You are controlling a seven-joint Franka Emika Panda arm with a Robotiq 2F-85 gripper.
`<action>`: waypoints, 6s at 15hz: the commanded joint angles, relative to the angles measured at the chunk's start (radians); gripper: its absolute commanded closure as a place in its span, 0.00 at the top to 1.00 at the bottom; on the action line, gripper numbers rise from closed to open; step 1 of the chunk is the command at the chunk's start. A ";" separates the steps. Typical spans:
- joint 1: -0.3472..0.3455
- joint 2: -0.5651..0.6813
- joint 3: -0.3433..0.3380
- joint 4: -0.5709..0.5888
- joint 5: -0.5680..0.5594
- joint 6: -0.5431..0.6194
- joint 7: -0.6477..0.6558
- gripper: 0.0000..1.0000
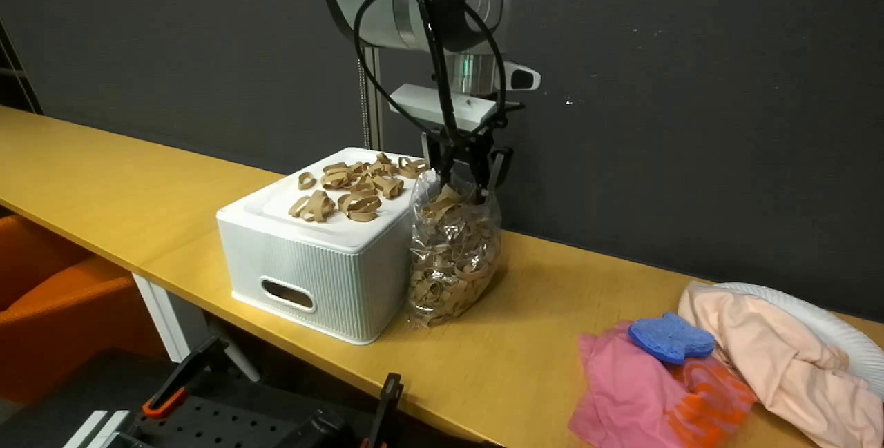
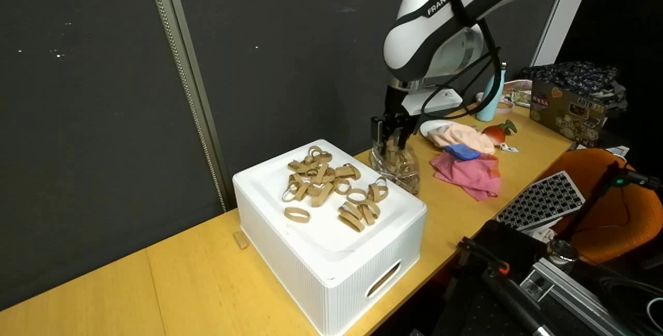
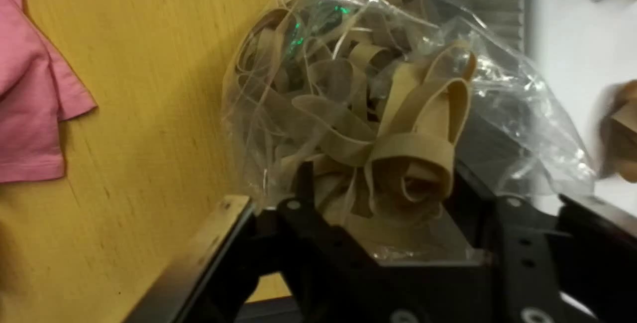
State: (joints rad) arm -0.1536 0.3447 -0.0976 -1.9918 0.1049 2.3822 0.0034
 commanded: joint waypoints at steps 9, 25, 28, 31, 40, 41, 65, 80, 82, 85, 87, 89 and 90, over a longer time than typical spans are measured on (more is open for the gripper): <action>-0.012 -0.181 0.005 -0.165 0.041 0.021 -0.073 1.00; -0.022 -0.139 0.048 -0.118 0.356 -0.011 -0.921 1.00; -0.026 -0.074 0.075 -0.050 0.354 -0.029 -0.921 1.00; -0.028 -0.034 0.100 0.004 0.333 -0.051 -0.893 0.98; -0.025 -0.117 0.059 -0.031 0.217 -0.189 -0.680 1.00; -0.029 -0.112 0.054 -0.024 0.209 -0.197 -0.668 1.00; -0.039 0.003 0.092 0.080 0.197 -0.224 -0.528 0.00; -0.033 -0.074 0.076 0.088 0.188 -0.257 -0.491 0.00; -0.033 -0.072 0.075 0.077 0.188 -0.257 -0.491 0.00; -0.033 -0.074 0.073 0.065 0.185 -0.266 -0.483 0.27; -0.022 -0.092 0.061 0.059 0.146 -0.296 -0.433 0.40; -0.012 -0.117 0.047 0.053 0.097 -0.301 -0.358 0.55; -0.011 -0.132 0.040 0.050 0.072 -0.303 -0.326 0.62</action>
State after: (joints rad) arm -0.1816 0.2800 -0.0295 -1.9184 0.2460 2.1144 -0.4166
